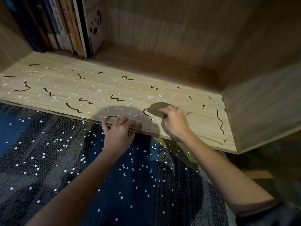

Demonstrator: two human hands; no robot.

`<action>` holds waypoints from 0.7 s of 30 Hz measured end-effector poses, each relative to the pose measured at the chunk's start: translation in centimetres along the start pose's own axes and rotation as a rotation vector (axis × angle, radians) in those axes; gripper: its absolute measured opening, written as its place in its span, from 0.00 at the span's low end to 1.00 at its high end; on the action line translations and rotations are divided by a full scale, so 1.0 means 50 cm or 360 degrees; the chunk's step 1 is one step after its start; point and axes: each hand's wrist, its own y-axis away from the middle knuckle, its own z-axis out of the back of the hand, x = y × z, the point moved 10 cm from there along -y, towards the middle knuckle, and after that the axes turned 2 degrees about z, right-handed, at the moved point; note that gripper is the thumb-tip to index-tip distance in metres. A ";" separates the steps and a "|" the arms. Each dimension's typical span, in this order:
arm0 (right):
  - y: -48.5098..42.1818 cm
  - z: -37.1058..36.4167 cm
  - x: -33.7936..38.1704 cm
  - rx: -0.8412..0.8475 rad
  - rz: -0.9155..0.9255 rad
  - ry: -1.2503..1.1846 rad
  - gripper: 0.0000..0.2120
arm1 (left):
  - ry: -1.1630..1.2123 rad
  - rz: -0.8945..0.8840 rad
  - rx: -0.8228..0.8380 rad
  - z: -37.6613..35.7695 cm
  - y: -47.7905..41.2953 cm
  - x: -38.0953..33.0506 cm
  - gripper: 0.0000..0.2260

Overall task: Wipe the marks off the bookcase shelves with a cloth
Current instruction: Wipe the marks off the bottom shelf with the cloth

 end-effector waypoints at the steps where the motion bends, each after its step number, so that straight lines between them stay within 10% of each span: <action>1: 0.025 -0.013 0.023 0.0023 0.0078 -0.0018 0.28 | -0.0044 -0.0016 -0.0014 0.000 -0.001 0.004 0.08; 21: 0.122 0.011 0.023 0.0000 0.0106 -0.0271 0.25 | -0.0380 -0.0263 -0.0092 -0.020 0.030 0.001 0.16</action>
